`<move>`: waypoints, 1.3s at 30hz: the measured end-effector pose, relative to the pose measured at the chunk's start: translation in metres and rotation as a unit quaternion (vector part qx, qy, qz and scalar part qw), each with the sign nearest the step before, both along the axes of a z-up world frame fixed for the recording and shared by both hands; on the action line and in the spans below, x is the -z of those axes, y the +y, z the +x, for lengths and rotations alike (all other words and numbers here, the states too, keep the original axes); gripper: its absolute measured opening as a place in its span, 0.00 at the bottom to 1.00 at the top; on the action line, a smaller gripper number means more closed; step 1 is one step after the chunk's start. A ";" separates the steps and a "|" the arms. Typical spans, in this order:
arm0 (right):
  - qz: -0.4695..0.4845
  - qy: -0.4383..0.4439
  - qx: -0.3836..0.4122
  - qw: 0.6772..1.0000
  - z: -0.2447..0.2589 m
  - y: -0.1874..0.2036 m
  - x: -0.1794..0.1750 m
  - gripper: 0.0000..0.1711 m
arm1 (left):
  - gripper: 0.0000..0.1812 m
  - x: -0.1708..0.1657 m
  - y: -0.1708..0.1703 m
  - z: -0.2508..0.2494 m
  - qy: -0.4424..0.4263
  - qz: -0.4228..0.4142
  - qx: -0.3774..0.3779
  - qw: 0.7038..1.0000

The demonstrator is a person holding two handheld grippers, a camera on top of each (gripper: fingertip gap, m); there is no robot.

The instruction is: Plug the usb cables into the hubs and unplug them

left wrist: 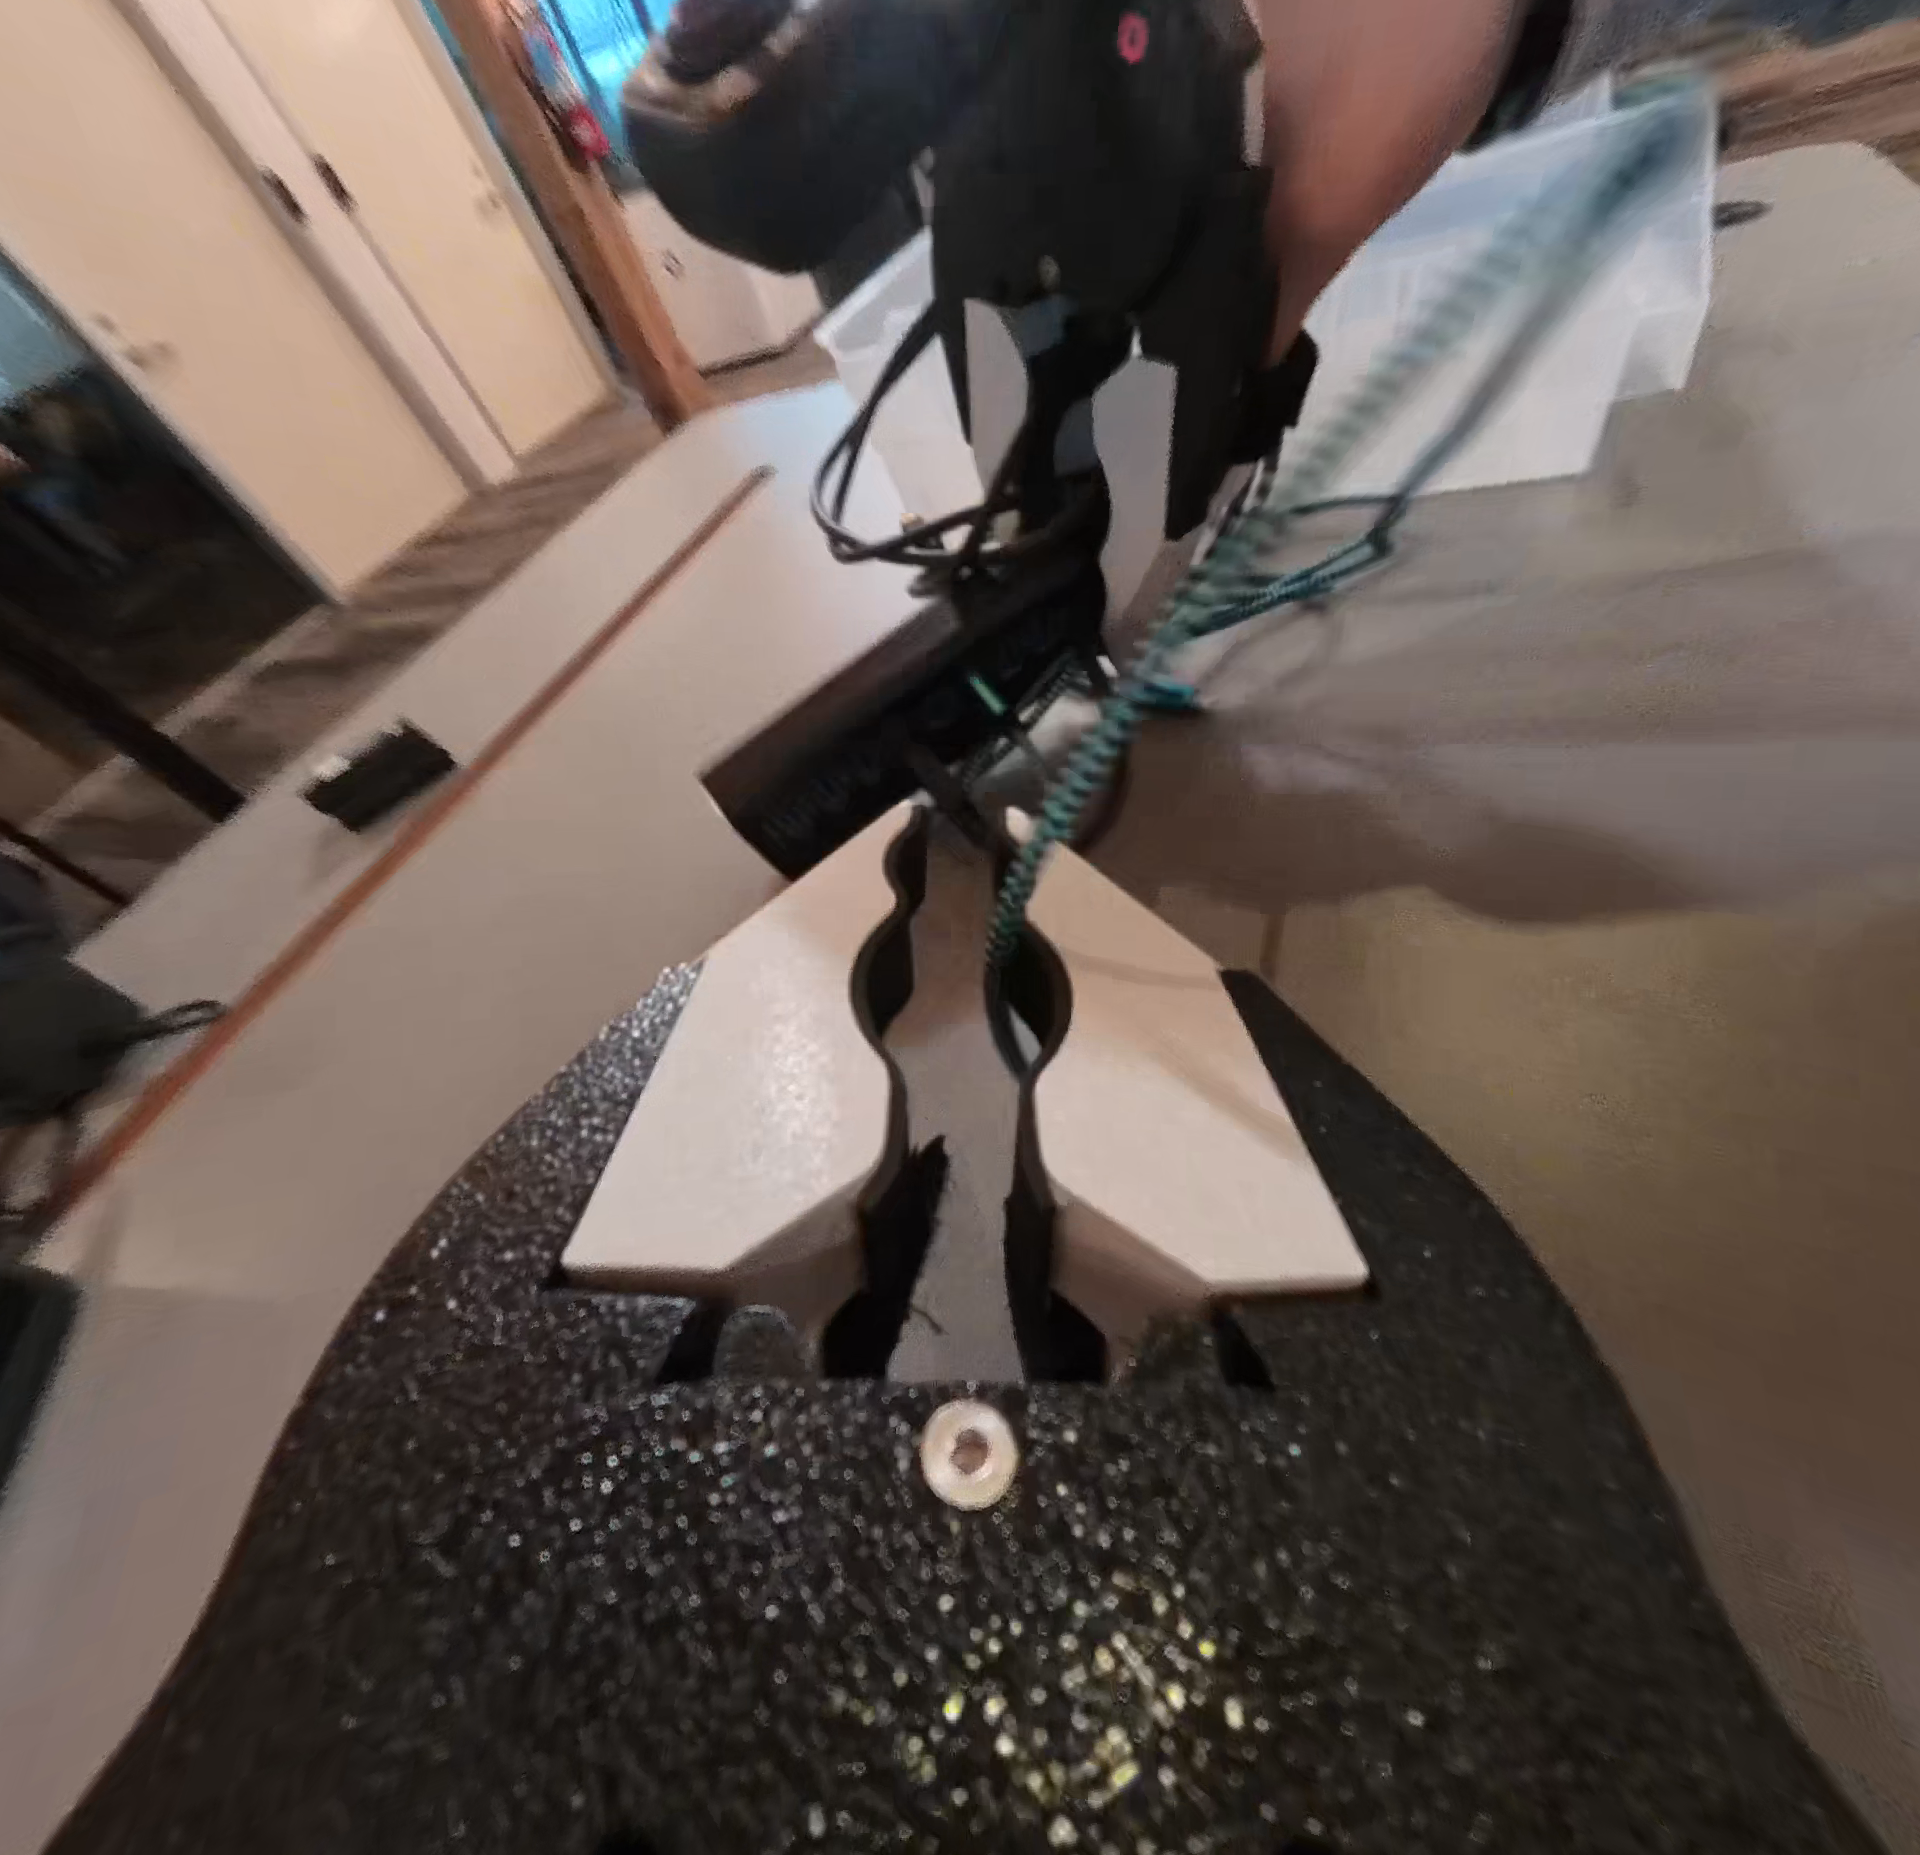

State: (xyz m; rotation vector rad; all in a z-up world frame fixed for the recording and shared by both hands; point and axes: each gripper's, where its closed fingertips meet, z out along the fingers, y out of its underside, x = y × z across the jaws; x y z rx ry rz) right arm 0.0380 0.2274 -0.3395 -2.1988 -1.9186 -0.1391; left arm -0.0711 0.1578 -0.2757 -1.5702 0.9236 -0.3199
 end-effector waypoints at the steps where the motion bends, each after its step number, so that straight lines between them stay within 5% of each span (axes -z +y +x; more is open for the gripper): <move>1: 0.022 0.004 -0.013 1.000 -0.002 0.002 -0.007 0.19 | 0.06 -0.008 -0.001 -0.001 -0.007 0.023 -0.005 1.000; 10: 0.180 0.026 -0.076 0.980 0.007 0.025 -0.122 0.18 | 0.25 -0.050 -0.009 -0.022 -0.085 0.128 -0.010 0.988; 19: 0.344 0.036 -0.095 0.933 0.033 0.048 -0.298 0.18 | 0.25 -0.044 0.002 -0.034 -0.121 0.094 -0.034 0.988; 24: 0.370 -0.004 -0.116 0.922 0.069 0.059 -0.364 0.19 | 0.25 -0.044 0.006 -0.042 -0.154 0.073 -0.044 0.984; 31: 0.419 -0.164 -0.104 0.887 0.148 0.100 -0.393 0.18 | 0.23 -0.042 0.012 -0.052 -0.202 0.036 -0.052 0.977; 34: 0.424 -0.246 -0.120 0.863 0.171 0.120 -0.375 0.18 | 0.23 -0.041 0.014 -0.053 -0.210 0.025 -0.050 0.976; 39: 0.426 -0.265 -0.162 0.850 0.172 0.139 -0.328 0.19 | 0.22 -0.038 0.013 -0.047 -0.195 0.023 -0.044 0.980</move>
